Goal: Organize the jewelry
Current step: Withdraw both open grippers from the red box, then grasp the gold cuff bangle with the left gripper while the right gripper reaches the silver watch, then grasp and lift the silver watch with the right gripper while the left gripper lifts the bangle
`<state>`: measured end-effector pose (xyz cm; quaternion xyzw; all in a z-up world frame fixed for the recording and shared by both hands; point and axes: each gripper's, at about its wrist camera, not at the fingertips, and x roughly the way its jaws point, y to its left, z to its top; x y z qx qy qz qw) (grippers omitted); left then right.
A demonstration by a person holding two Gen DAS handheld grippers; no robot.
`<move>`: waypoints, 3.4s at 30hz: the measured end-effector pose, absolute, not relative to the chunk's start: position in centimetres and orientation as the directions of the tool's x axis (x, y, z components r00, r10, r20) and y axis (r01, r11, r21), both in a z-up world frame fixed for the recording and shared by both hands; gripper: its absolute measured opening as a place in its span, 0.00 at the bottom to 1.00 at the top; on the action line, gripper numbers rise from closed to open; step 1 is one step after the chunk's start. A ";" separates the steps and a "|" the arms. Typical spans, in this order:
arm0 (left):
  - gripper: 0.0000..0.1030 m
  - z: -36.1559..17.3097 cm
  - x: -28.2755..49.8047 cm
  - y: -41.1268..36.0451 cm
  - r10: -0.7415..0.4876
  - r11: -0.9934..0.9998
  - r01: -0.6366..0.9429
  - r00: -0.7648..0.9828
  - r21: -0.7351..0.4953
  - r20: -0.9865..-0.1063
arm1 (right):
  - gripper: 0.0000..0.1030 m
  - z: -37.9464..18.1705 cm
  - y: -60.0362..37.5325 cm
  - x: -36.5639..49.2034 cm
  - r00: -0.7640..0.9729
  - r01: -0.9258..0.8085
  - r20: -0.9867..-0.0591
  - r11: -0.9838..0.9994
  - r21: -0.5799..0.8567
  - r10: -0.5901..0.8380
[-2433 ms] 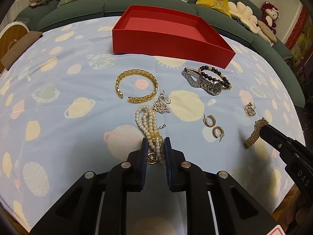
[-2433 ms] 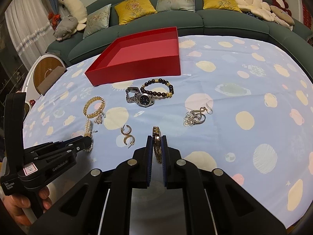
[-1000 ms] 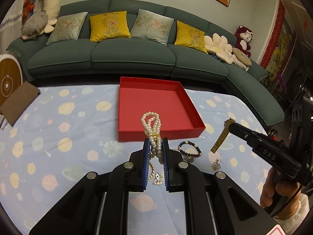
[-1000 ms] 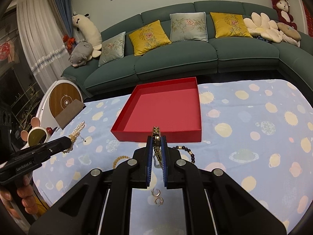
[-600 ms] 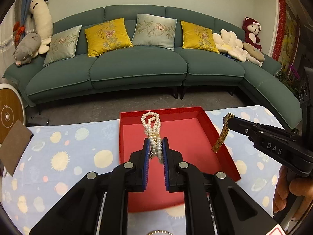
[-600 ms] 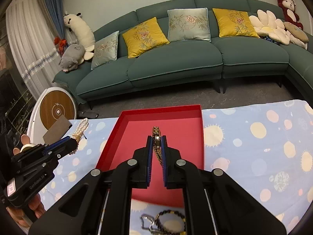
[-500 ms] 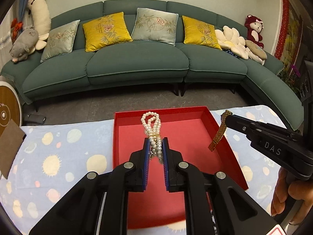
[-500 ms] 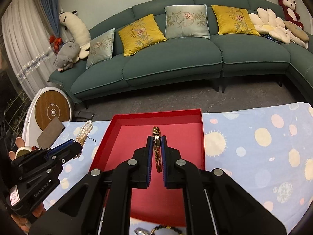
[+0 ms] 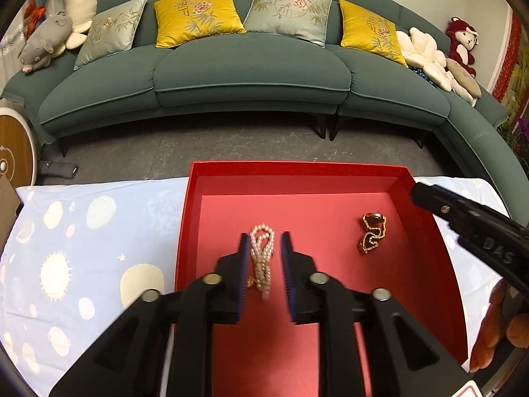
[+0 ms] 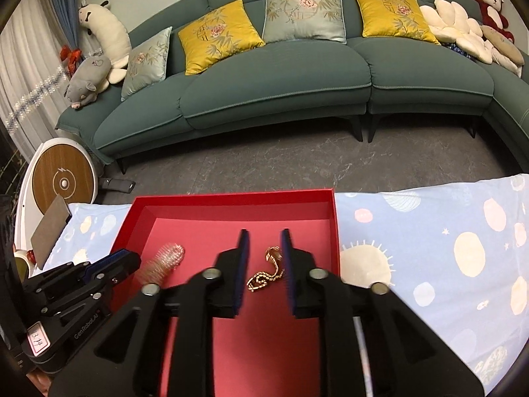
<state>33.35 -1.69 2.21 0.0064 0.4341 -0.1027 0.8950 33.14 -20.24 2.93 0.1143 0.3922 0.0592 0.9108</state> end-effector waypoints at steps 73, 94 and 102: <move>0.54 -3.5 11.6 1.0 -0.108 0.994 0.073 0.579 -0.080 -0.808 | 0.49 -0.7 -20.6 4.0 0.658 -0.024 -0.728 0.971 0.236 0.193; 0.54 -1.5 9.9 3.8 -0.139 0.990 0.069 0.602 -0.123 -0.786 | 0.45 -3.8 -16.0 10.1 0.618 -0.054 -0.750 0.964 0.258 0.236; 0.54 -1.1 9.6 4.7 -0.133 0.991 0.061 0.608 -0.121 -0.783 | 0.29 -3.9 -14.9 11.1 0.624 -0.059 -0.754 0.974 0.217 0.206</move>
